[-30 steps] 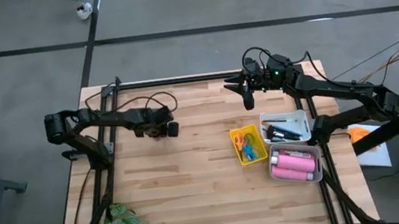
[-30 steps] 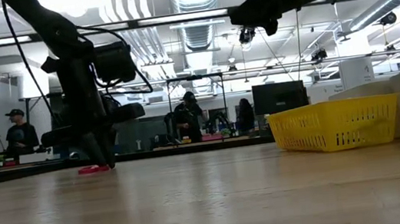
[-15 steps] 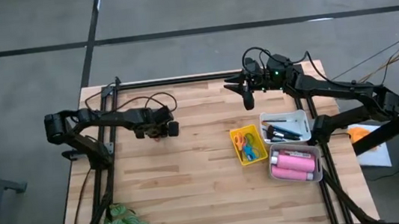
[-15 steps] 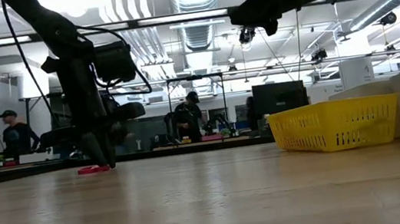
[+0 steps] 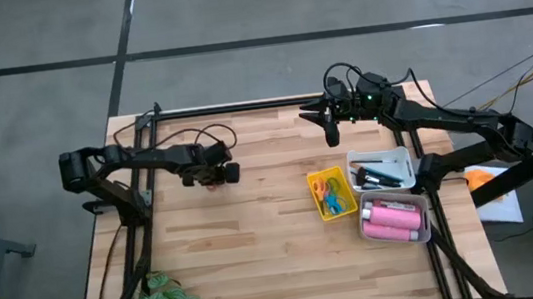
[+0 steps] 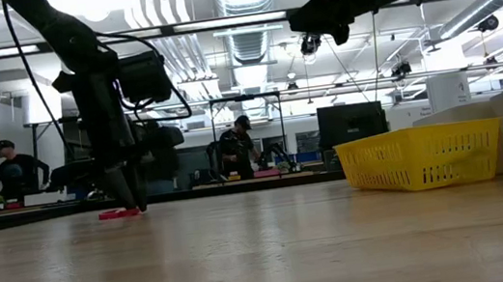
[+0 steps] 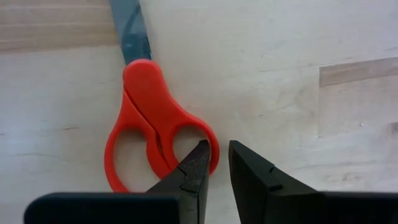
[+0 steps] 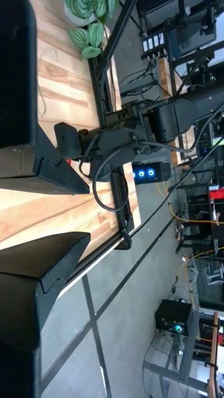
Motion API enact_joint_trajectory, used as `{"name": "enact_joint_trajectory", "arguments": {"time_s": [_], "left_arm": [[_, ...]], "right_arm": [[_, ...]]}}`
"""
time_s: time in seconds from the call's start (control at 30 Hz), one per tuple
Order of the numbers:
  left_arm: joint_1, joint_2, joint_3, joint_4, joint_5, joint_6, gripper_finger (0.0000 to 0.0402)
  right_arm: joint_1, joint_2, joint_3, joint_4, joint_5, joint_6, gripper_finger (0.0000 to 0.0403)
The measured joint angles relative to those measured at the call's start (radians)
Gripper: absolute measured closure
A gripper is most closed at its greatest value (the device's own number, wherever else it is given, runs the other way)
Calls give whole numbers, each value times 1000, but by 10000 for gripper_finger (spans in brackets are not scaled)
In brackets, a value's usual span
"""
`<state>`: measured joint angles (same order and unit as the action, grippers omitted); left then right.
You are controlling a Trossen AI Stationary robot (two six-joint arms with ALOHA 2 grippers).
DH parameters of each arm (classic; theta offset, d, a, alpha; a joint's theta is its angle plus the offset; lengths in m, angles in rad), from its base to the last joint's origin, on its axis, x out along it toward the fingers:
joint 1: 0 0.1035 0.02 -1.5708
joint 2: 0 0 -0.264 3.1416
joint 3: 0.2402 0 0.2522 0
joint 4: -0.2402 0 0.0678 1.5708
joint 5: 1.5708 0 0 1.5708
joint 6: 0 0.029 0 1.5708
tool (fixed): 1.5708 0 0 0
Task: Pick & Place Paint Supplies
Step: Put the red scissors into the yellow bin
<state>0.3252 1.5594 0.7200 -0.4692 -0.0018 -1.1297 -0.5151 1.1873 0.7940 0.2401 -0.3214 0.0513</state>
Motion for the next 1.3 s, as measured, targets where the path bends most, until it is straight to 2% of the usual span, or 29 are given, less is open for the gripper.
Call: {"name": "enact_joint_trajectory", "arguments": {"time_s": [0.2,0.47,0.67,0.9,1.07,1.3], "left_arm": [[0,-21,0,-36,41,0,336],[3,-96,0,-83,36,-5,336],[3,-157,1,-88,99,-73,336],[4,-163,-1,-132,144,-140,336],[4,-163,-7,-164,136,-185,336],[4,-163,-7,-197,31,-233,336]], "right_arm": [[0,0,0,0,0,0,296],[0,0,0,0,0,0,296],[0,0,0,0,0,0,296],[0,0,0,0,0,0,296],[0,0,0,0,0,0,296],[0,0,0,0,0,0,296]]}}
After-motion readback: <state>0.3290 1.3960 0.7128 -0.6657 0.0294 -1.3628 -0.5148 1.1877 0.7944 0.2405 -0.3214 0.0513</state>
